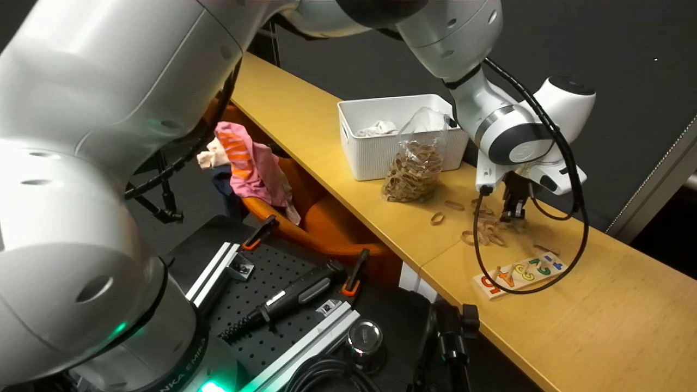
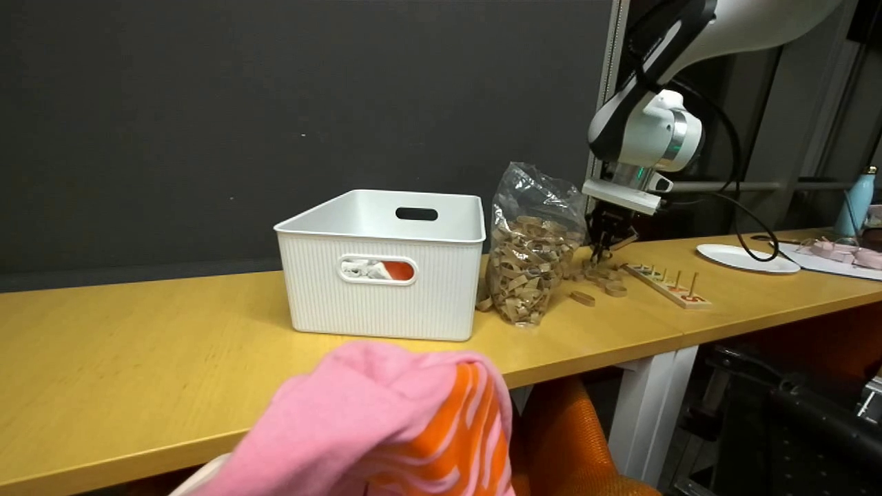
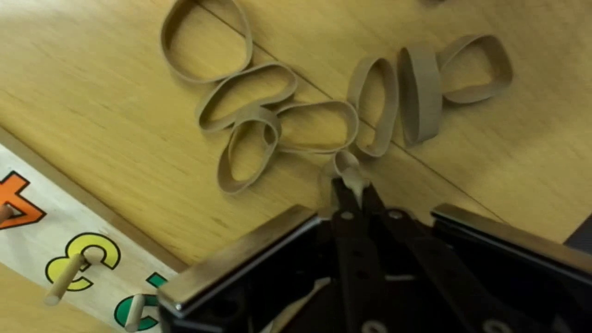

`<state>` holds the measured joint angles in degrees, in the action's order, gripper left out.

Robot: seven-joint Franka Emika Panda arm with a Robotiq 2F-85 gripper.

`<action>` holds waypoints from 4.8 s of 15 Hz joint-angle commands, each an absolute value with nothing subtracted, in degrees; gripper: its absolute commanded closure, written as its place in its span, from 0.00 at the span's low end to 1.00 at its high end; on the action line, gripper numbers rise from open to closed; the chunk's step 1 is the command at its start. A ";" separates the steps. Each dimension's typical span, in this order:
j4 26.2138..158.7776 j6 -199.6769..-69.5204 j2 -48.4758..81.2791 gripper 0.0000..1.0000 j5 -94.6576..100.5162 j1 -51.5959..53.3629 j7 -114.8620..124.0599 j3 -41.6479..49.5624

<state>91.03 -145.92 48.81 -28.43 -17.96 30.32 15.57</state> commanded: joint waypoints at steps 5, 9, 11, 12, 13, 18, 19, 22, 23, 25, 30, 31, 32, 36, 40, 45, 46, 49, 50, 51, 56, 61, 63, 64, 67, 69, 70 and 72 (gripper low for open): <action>98.79 -146.95 44.52 0.70 -27.09 -16.98 30.39 15.09; 99.25 -146.46 44.80 0.41 -26.98 -16.75 30.51 15.00; 98.79 -146.06 45.27 0.28 -26.87 -16.62 30.73 14.97; 98.43 -145.84 45.63 0.20 -26.83 -16.54 30.83 14.92; 98.16 -145.55 45.81 0.13 -26.80 -16.51 30.84 14.86; 95.36 -142.59 47.81 0.25 -26.68 -17.11 30.99 14.41; 95.03 -142.09 48.03 0.31 -26.67 -17.19 30.97 14.42; 93.90 -140.29 48.61 0.52 -26.64 -17.46 31.08 14.54; 93.76 -140.16 48.61 0.57 -26.66 -17.49 31.09 14.58; 93.24 -139.50 48.82 0.74 -26.71 -17.69 31.06 14.56; 93.43 -139.56 48.21 1.00 -26.77 -17.63 31.04 14.72; 93.70 -139.78 47.90 1.00 -26.73 -17.54 31.09 14.85; 94.14 -140.03 47.45 1.00 -26.75 -17.48 31.10 14.97; 95.71 -140.89 45.82 0.99 -26.81 -17.29 31.00 15.41; 96.84 -141.70 45.79 0.70 -27.02 -17.58 30.80 15.73; 98.34 -142.12 45.88 0.35 -26.84 -17.73 31.10 16.19; 98.60 -142.32 45.80 0.28 -26.78 -17.67 31.13 16.30; 98.03 -142.19 46.38 0.05 -26.73 -17.78 31.12 16.21; 97.49 -141.87 46.84 0.01 -26.78 -17.98 31.01 16.02; 97.26 -141.54 46.98 0.00 -26.90 -18.16 30.86 15.81; 96.42 -140.74 48.21 0.00 -27.07 -18.59 30.57 15.23; 95.24 -140.04 49.47 0.00 -27.08 -18.98 30.70 15.22; 95.35 -140.05 49.33 0.25 -27.11 -18.99 30.57 15.15; 95.46 -140.11 49.27 0.26 -27.11 -18.95 30.55 15.17; 95.50 -140.14 48.96 0.49 -27.09 -18.92 30.51 15.17; 95.80 -140.56 48.51 0.63 -27.11 -18.74 30.45 15.08; 95.83 -140.68 48.30 0.72 -27.11 -18.69 30.42 15.06; 95.96 -140.70 48.01 0.87 -27.06 -18.55 30.54 15.10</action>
